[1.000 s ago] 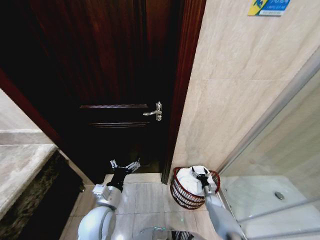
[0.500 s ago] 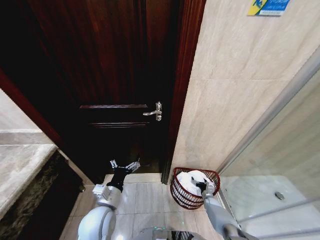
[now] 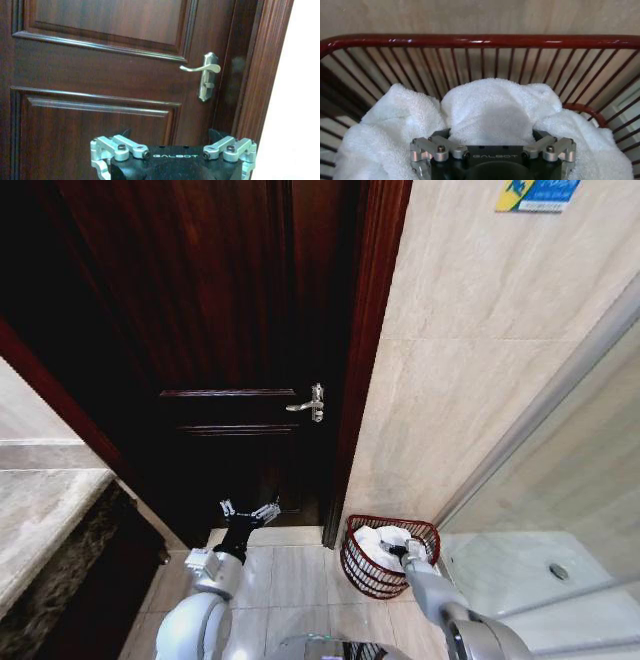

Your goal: Discard the used towel into the hamper.

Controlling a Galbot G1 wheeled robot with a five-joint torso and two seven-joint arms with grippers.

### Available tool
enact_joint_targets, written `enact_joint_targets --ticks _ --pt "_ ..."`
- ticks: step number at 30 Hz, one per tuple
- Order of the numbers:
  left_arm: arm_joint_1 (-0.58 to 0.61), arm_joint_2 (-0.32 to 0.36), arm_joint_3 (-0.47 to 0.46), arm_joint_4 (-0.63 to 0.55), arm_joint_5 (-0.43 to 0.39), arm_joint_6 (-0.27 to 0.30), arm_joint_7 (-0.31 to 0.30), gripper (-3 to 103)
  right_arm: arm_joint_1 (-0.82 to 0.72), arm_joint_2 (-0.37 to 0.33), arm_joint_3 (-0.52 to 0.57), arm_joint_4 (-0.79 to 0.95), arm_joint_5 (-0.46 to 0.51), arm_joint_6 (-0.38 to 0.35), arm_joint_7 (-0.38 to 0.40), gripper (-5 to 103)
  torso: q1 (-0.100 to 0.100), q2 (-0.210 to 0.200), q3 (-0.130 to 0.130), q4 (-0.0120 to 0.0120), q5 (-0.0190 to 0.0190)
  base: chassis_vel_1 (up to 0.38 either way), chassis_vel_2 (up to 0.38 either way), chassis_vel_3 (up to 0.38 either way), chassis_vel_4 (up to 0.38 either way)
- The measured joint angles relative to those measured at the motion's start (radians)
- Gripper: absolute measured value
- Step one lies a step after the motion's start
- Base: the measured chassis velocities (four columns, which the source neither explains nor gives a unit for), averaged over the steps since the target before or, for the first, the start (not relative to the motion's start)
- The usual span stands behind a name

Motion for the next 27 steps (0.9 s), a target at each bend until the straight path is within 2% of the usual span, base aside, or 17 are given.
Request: enact_joint_targets --ticks 8,12,13,16,17,20,21,24,25,27 --pt "0.000 0.000 0.000 0.000 0.000 0.000 0.000 100 -0.011 -0.009 -0.009 0.026 0.006 -0.001 -0.011 100 0.000 0.000 0.000 0.0002 0.0002 0.000 0.000 0.000 0.000" --pt "0.000 0.000 0.000 0.000 0.000 0.000 0.000 100 -0.121 -0.042 -0.028 0.185 0.050 0.028 -0.093 100 0.000 0.000 0.000 -0.0001 0.0004 0.000 0.000 0.000 0.000" --pt "0.000 0.000 0.000 0.000 0.000 0.000 0.000 100 -0.121 -0.042 -0.028 0.185 0.050 0.028 -0.093 100 0.000 0.000 0.000 -0.0001 0.0004 0.000 0.000 0.000 0.000" --pt "0.000 0.000 0.000 0.000 0.000 0.000 0.000 100 -0.250 -0.083 -0.030 0.370 0.070 0.067 -0.130 100 0.000 0.000 0.000 0.0000 0.0009 0.000 0.000 0.000 0.000" --pt "0.000 0.000 0.000 0.000 0.000 0.000 0.000 100 -0.250 -0.083 -0.030 0.370 0.070 0.067 -0.130 100 0.000 0.000 0.000 0.0000 0.0009 0.000 0.000 0.000 0.000" --pt "0.000 0.000 0.000 0.000 0.000 0.000 0.000 100 -0.408 -0.156 -0.047 0.643 0.087 -0.003 -0.166 100 0.000 0.000 0.000 -0.0005 -0.0005 0.000 0.000 0.000 0.000" --pt "0.000 0.000 0.000 0.000 0.000 0.000 0.000 100 -0.408 -0.156 -0.047 0.643 0.087 -0.003 -0.166 100 0.000 0.000 0.000 -0.0005 -0.0005 0.000 0.000 0.000 0.000" --pt "0.000 0.000 0.000 0.000 0.000 0.000 0.000 100 -0.493 -0.206 -0.055 0.795 0.165 -0.096 -0.181 100 0.000 0.000 0.000 -0.0004 0.0004 0.000 0.000 0.000 0.000" --pt "0.000 0.000 0.000 0.000 0.000 0.000 0.000 100 -0.493 -0.206 -0.055 0.795 0.165 -0.096 -0.181 100 0.000 0.000 0.000 -0.0004 0.0004 0.000 0.000 0.000 0.000" --pt "0.000 0.000 0.000 0.000 0.000 0.000 0.000 100 -0.525 -0.237 -0.063 0.881 0.256 -0.178 -0.181 100 0.000 0.000 0.000 0.0002 -0.0002 0.000 0.000 0.000 0.000"
